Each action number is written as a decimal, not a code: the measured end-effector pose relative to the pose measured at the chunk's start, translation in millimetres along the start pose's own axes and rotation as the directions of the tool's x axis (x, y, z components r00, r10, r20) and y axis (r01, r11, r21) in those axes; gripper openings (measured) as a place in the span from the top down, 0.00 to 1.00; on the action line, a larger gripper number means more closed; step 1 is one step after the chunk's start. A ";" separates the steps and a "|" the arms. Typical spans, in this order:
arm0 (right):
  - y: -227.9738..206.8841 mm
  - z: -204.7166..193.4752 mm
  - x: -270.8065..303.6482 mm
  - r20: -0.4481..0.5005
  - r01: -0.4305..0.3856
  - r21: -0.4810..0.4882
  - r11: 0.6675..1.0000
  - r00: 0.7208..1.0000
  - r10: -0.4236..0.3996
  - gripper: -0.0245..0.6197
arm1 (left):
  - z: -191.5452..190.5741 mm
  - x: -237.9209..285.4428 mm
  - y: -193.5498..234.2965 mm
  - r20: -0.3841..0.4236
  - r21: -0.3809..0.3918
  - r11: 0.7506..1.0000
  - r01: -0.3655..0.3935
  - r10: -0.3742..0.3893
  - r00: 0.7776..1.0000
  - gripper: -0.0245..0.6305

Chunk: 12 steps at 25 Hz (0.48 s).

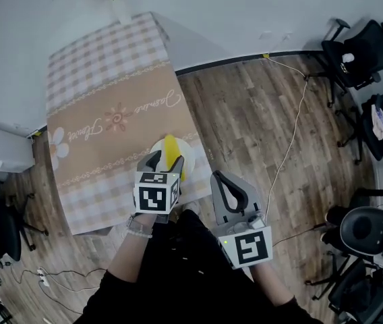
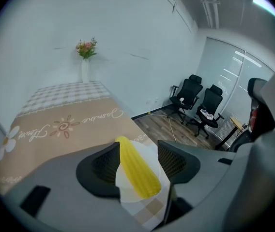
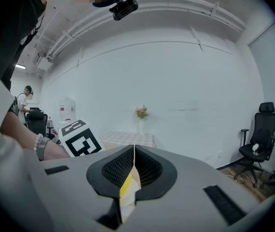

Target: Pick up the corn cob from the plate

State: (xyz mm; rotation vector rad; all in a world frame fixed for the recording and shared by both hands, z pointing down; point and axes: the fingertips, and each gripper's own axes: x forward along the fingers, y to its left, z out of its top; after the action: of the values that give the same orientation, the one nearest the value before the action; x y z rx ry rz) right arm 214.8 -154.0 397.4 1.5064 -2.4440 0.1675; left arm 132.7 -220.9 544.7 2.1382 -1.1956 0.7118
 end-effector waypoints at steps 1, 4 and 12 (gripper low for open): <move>-1.9 -0.8 1.2 0.000 -0.005 0.002 1.000 1.000 0.005 0.90 | -1.6 4.9 1.0 -0.010 -0.008 1.000 -0.011 0.011 1.000 0.60; -6.4 -4.8 4.2 -0.008 -0.014 0.012 1.000 1.000 0.014 0.90 | -4.7 16.4 5.5 -0.027 -0.037 0.998 -0.043 0.043 0.999 0.59; -12.3 -13.6 10.6 -0.024 -0.038 0.022 0.999 0.999 0.039 0.90 | -28.2 49.9 16.3 -0.132 -0.095 0.990 -0.104 0.091 0.987 0.57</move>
State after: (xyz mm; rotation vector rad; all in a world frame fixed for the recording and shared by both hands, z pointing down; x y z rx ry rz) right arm 223.5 -165.6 412.9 1.4581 -2.4607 0.2195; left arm 136.5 -236.1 602.2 1.9321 -1.2473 0.8001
